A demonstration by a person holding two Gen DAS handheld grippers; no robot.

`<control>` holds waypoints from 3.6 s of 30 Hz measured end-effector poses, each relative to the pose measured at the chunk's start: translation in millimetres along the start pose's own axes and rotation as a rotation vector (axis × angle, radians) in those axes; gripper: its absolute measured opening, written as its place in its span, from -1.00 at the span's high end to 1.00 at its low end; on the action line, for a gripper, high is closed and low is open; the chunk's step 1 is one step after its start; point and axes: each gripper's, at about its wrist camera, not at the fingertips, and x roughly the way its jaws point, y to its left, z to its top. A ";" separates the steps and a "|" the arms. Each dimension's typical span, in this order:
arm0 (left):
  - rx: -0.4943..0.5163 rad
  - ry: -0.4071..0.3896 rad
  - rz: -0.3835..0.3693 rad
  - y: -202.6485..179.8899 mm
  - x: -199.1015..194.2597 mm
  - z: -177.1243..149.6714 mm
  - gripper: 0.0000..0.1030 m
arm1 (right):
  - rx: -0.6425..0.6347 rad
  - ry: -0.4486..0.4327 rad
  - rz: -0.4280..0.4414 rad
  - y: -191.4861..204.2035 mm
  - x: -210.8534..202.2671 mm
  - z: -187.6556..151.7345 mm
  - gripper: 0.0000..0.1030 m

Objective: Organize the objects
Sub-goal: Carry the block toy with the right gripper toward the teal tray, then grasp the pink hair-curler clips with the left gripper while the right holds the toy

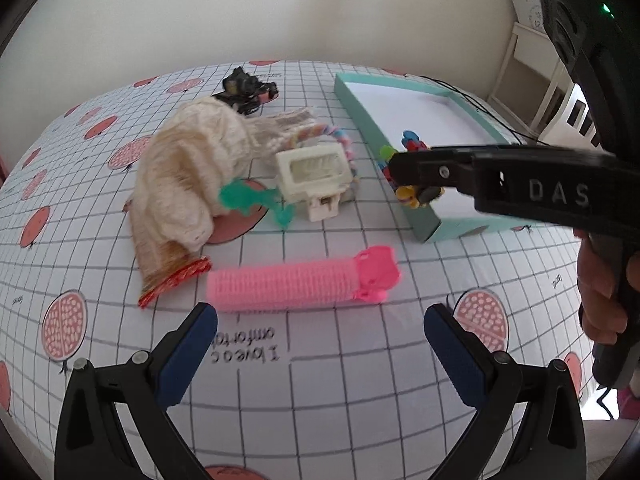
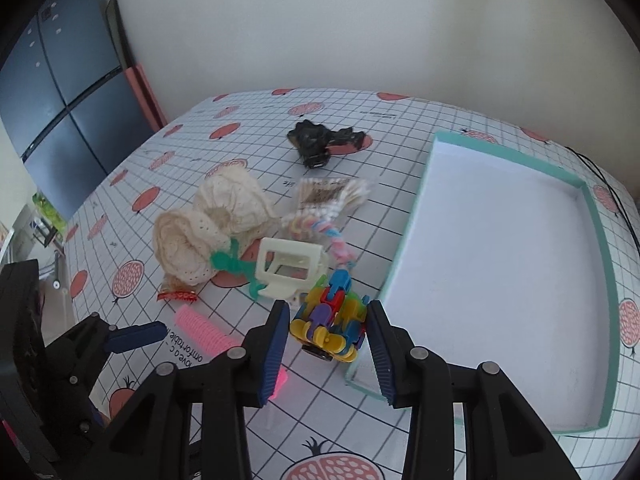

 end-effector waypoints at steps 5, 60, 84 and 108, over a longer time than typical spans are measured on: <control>-0.004 0.002 -0.006 -3.3 12.2 8.5 -1.00 | 0.024 -0.018 -0.010 -9.9 -5.2 -1.7 0.19; -0.410 0.112 0.026 27.3 38.1 46.8 -0.97 | 0.077 -0.030 0.007 -34.0 -15.6 -14.2 0.19; -0.292 0.121 0.128 19.5 43.6 38.6 -0.74 | 0.190 -0.044 0.025 -75.8 -20.0 -26.9 0.32; -0.300 0.068 0.008 26.6 9.3 12.8 0.54 | 0.149 -0.030 0.048 -66.0 -18.9 -28.4 0.32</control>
